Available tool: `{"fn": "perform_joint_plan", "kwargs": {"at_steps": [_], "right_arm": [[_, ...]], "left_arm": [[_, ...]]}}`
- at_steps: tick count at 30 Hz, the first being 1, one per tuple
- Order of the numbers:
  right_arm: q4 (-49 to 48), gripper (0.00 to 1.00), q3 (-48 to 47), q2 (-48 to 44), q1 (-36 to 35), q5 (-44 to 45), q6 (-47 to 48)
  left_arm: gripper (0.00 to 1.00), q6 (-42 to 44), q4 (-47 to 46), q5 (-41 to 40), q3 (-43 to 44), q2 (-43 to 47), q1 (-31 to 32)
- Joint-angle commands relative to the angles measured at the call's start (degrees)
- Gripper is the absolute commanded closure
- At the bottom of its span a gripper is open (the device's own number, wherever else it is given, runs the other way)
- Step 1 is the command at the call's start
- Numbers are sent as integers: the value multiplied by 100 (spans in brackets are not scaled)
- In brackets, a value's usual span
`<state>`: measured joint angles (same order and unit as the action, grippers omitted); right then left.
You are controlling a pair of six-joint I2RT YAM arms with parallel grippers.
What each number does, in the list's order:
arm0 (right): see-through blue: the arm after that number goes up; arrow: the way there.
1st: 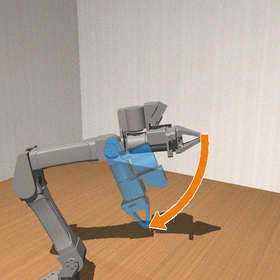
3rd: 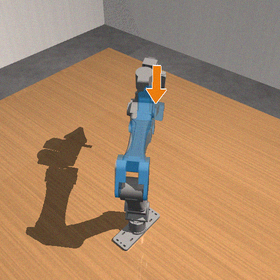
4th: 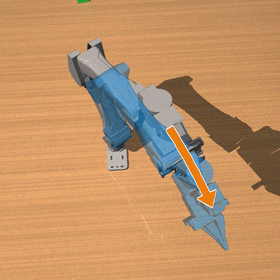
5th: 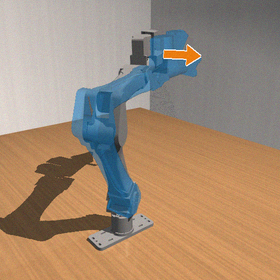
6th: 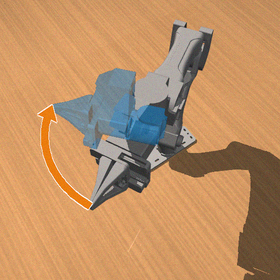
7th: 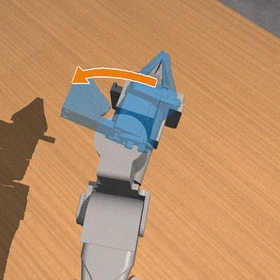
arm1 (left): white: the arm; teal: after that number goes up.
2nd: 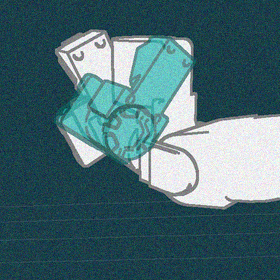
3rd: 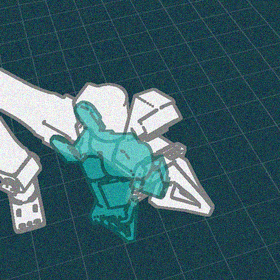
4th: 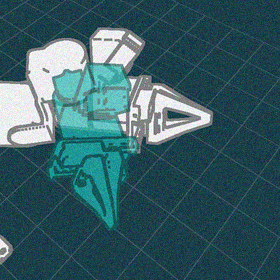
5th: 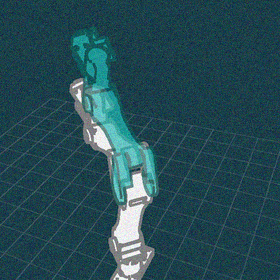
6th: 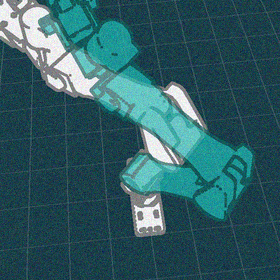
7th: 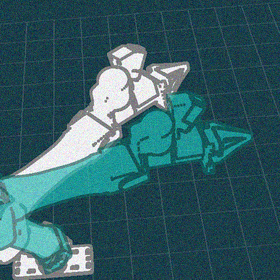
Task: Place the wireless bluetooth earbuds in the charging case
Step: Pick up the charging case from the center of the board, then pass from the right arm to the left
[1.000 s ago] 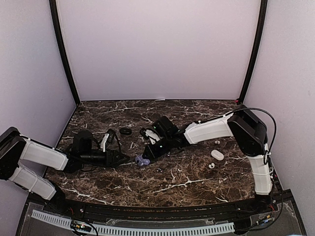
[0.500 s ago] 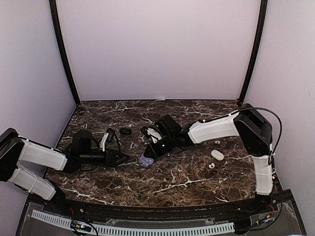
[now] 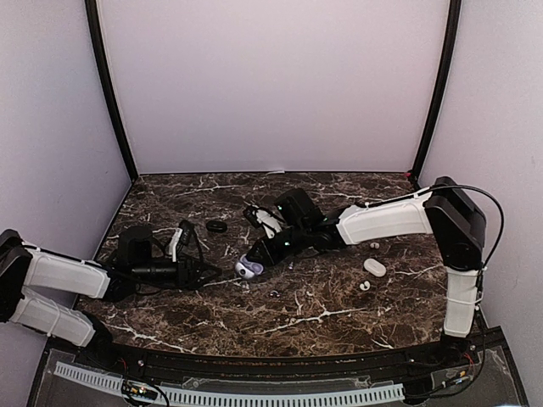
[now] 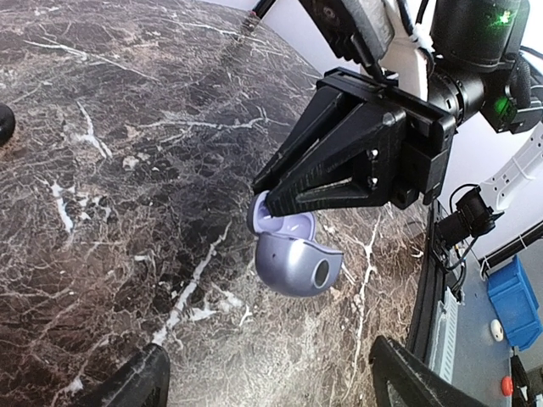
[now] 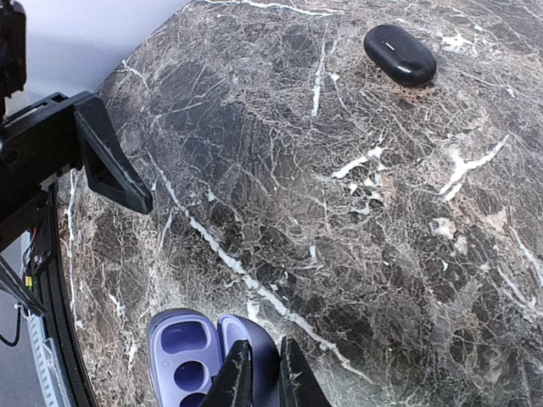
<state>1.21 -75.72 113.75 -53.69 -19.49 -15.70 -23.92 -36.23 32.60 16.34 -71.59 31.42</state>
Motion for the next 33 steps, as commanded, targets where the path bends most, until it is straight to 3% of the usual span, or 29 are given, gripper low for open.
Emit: {"fn": "perform_joint_plan", "kwargs": {"at_steps": [1, 13, 19, 24, 33], "right_arm": [[-293, 88, 88, -247, -57, -118, 100], [-473, 89, 225, -603, -206, -82, 350], [-530, 89, 301, -740, -297, -81, 526], [-578, 89, 347, -840, -373, -38, 631], [-660, 89, 361, -902, -440, 9, 714]], "left_arm": [[16, 54, -324, 331, 17, -355, 31], [17, -254, -958, 1105, 686, -1557, 510], [26, -523, -1809, 1603, 594, -1687, 511], [27, -783, -2265, 1778, 568, -1754, 509], [35, -930, -2388, 1759, 556, -1780, 511]]}}
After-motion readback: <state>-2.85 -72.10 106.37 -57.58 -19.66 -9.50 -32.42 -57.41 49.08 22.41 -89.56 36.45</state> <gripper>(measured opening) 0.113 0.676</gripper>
